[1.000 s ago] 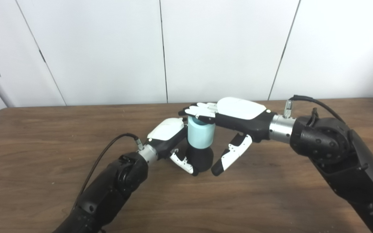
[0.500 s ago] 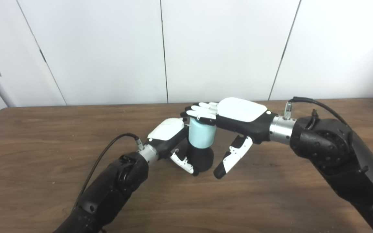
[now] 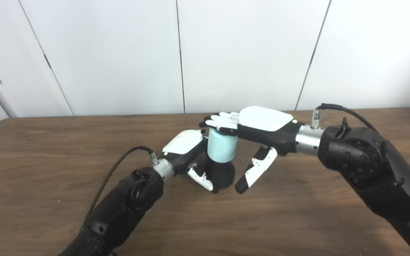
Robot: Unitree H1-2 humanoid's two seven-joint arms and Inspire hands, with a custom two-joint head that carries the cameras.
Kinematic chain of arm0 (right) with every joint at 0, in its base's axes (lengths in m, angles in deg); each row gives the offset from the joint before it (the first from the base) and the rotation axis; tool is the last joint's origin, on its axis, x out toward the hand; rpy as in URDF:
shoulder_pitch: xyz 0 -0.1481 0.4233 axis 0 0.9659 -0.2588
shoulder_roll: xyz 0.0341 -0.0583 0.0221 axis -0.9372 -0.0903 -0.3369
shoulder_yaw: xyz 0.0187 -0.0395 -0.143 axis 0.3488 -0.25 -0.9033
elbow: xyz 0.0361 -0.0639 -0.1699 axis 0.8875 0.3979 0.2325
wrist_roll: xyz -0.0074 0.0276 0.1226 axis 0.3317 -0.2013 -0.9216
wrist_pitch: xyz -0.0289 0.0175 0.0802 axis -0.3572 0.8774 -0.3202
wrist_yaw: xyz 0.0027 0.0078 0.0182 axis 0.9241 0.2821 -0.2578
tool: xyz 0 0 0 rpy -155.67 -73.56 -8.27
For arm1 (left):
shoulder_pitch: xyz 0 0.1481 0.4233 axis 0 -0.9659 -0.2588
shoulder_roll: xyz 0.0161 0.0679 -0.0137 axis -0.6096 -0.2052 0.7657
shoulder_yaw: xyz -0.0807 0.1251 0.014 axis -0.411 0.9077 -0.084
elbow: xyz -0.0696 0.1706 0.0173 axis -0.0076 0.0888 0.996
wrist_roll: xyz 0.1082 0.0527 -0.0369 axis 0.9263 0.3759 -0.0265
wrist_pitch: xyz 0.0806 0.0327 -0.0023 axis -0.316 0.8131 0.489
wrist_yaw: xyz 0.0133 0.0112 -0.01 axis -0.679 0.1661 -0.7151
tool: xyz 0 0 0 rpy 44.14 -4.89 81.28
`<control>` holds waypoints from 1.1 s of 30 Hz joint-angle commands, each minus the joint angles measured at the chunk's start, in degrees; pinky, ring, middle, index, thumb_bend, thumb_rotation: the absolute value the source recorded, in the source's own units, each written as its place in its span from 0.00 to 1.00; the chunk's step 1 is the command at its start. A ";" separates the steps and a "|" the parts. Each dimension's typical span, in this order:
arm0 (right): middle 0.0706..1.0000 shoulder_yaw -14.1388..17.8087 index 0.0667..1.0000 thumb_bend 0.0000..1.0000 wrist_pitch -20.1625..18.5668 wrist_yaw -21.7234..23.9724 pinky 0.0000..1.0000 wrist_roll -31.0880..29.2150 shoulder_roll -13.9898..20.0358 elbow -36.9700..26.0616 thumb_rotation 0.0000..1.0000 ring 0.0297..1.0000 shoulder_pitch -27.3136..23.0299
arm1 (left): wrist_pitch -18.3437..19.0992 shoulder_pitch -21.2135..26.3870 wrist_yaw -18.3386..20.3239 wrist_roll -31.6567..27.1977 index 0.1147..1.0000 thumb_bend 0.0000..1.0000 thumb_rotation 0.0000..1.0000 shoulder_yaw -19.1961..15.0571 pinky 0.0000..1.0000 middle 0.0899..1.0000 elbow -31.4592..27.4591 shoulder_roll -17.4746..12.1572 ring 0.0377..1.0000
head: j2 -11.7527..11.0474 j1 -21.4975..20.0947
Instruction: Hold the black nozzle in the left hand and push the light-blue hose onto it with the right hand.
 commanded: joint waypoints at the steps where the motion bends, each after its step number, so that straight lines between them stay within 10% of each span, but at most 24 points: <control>1: 1.00 -2.15 1.00 0.90 -1.22 4.25 1.00 -0.99 1.11 0.83 0.80 1.00 1.96 | 1.04 -1.39 2.58 2.53 0.43 0.53 0.00 1.57 1.00 0.42 1.31 -0.19 0.58 | 0.10 0.08; 17: 1.00 -2.12 0.97 0.86 8.16 1.53 1.00 -5.60 0.76 1.60 0.76 1.00 3.43 | 0.40 -1.01 1.79 2.42 0.42 0.53 0.00 1.41 1.00 0.43 2.40 0.15 0.61 | 0.20 0.47; 33: 1.00 -3.41 0.95 0.85 9.47 1.08 1.00 -3.78 0.98 1.13 0.76 1.00 4.21 | 0.10 -1.05 1.83 2.28 0.41 0.53 0.00 0.71 1.00 0.43 2.25 -0.13 0.61 | 0.30 0.47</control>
